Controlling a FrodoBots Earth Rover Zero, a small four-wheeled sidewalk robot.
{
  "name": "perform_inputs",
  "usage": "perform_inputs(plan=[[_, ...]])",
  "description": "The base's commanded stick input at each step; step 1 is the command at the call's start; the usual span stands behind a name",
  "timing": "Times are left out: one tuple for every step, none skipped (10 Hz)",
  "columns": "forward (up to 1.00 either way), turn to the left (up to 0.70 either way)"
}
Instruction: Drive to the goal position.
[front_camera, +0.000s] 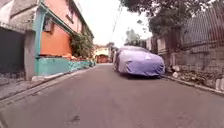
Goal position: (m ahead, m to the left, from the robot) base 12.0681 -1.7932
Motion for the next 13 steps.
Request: perform_inputs(plan=[[0.7, 0.0], [0.7, 0.0], [0.7, 0.0], [0.7, 0.0], [0.7, 0.0], [0.7, 0.0], [0.7, 0.0], [0.7, 0.0], [0.7, 0.0], [0.7, 0.0], [0.7, 0.0], [0.7, 0.0], [0.7, 0.0]])
